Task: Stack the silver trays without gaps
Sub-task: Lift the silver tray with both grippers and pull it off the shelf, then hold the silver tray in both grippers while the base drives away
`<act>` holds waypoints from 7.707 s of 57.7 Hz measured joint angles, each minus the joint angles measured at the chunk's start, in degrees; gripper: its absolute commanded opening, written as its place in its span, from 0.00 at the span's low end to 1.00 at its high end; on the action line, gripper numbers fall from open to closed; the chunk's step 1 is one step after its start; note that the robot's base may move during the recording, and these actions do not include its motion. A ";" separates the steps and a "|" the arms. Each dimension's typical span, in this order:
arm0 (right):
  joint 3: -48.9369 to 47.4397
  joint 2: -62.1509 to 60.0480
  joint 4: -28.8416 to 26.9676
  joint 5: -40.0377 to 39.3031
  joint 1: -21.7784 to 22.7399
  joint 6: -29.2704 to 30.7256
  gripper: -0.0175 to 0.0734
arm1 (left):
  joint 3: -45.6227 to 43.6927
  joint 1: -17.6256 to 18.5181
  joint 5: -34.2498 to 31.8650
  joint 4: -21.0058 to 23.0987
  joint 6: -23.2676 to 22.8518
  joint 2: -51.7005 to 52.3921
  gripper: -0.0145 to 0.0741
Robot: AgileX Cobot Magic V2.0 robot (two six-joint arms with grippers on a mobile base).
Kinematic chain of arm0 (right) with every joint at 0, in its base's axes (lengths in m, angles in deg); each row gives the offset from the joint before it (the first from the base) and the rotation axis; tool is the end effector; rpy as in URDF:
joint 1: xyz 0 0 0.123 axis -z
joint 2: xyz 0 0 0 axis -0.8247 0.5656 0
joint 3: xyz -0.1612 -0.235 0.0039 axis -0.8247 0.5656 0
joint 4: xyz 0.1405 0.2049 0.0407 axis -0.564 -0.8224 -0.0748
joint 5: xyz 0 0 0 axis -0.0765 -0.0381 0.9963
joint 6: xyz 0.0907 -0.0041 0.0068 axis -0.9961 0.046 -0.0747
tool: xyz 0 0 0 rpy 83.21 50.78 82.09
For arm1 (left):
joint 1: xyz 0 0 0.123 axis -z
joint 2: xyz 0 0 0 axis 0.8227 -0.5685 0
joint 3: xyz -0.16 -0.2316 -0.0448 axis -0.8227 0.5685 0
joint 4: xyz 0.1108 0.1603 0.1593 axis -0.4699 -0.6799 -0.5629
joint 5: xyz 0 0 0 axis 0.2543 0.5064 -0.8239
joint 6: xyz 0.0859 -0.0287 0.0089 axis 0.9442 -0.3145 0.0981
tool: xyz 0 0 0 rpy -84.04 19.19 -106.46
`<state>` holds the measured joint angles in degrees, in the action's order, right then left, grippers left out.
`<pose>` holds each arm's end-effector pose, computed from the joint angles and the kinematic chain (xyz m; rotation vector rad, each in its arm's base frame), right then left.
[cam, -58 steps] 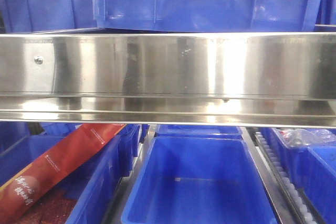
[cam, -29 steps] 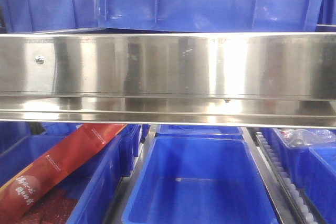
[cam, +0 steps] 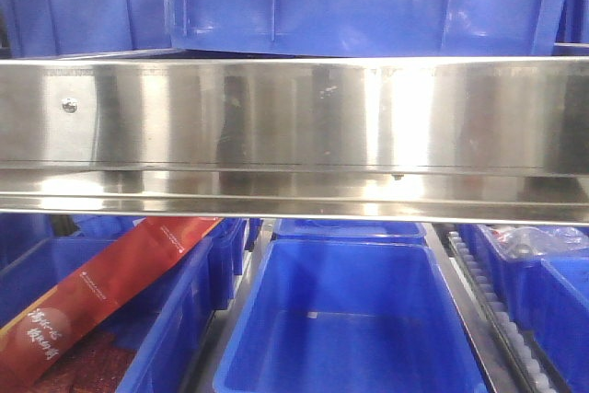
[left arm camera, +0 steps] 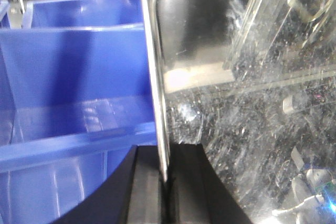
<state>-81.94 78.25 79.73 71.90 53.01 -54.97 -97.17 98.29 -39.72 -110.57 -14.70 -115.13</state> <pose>0.2812 0.0156 0.4502 0.0733 1.6731 0.1833 0.3066 -0.2561 0.4656 0.3861 1.8013 -0.4123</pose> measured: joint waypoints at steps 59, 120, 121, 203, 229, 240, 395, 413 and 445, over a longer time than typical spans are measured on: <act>0.00 0.00 0.00 -0.12 0.00 0.00 0.10 | 0.00 0.00 -0.18 -0.11 0.00 0.00 0.14; 0.00 0.11 0.00 -0.22 0.00 0.00 0.10 | 0.00 0.00 -0.43 -0.23 0.00 0.00 0.14; 0.00 0.11 0.00 -0.22 0.00 0.00 0.10 | 0.00 0.00 -0.43 -0.23 0.00 0.00 0.14; 0.00 0.11 0.00 -0.22 0.00 0.00 0.10 | 0.00 0.00 -0.31 -0.23 0.00 0.13 0.14; 0.00 0.11 0.00 -0.22 0.00 0.00 0.10 | 0.00 0.00 -0.31 -0.23 0.00 0.13 0.14; 0.00 0.11 0.00 -0.22 0.00 0.00 0.10 | 0.00 0.00 -0.21 -0.23 0.00 0.13 0.14; 0.00 0.21 0.00 -0.94 0.00 0.00 0.10 | 0.00 0.00 -0.54 -0.48 0.00 0.13 0.14; 0.00 0.21 0.00 -1.03 0.00 0.00 0.10 | 0.00 0.00 -0.67 -0.48 0.00 0.13 0.14; 0.00 0.28 0.00 -1.03 -0.22 0.00 0.10 | 0.00 -0.22 -0.67 -0.48 0.00 0.13 0.14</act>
<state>-81.94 78.54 79.73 70.86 52.79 -54.97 -97.17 98.07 -40.38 -111.04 -14.70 -115.00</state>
